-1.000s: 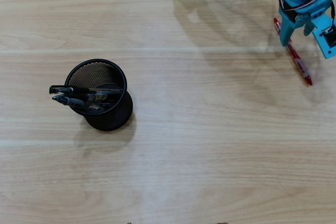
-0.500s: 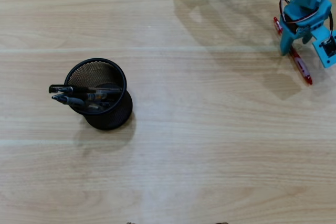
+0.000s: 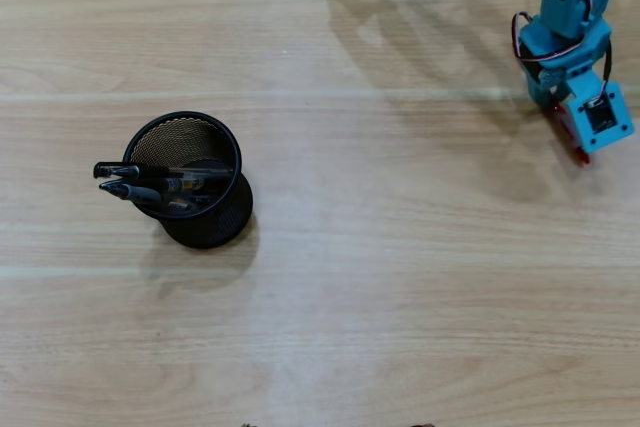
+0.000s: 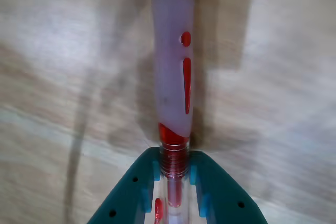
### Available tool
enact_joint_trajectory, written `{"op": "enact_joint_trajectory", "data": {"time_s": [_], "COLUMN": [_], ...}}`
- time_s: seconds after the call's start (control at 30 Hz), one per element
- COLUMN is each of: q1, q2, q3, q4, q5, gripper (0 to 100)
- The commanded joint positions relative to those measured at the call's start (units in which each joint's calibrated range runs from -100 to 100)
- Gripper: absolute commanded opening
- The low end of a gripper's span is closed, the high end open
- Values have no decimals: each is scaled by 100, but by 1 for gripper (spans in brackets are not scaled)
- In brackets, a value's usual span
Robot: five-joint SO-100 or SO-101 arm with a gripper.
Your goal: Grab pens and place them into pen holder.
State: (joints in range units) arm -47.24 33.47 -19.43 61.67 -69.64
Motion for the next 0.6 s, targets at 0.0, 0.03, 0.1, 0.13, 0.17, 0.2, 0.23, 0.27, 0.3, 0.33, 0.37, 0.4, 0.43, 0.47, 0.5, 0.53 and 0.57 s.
{"op": "enact_joint_trajectory", "data": {"time_s": [0.0,0.03,0.1,0.13,0.17,0.2,0.23,0.27,0.3,0.33,0.37,0.4,0.43,0.47,0.5,0.53,0.57], "q1": [982,1336,2215,2667,3167,3699,4264,4885,5336,5715,5909,6038,6111,6151,6167,6167,6167], "q2": [-1657,-2122,-3178,-3702,-4142,-4539,-4835,-4979,-5004,-4996,-4954,-4886,-4793,-4666,-4480,-4294,-4142], "q3": [282,517,1160,1477,1740,1993,2210,2392,2554,2726,2935,3089,3188,3215,3215,3206,3197], "q4": [-499,-843,-1900,-2493,-3112,-3705,-4272,-4762,-5174,-5570,-5939,-6326,-6618,-6833,-6911,-6911,-6928], "q5": [179,383,937,1177,1386,1554,1669,1731,1758,1784,1752,1716,1653,1538,1407,1308,1266], "gripper": [2,2,2,2,2,2,2,2,2,2,2,2,2,2,2,2,2]}}
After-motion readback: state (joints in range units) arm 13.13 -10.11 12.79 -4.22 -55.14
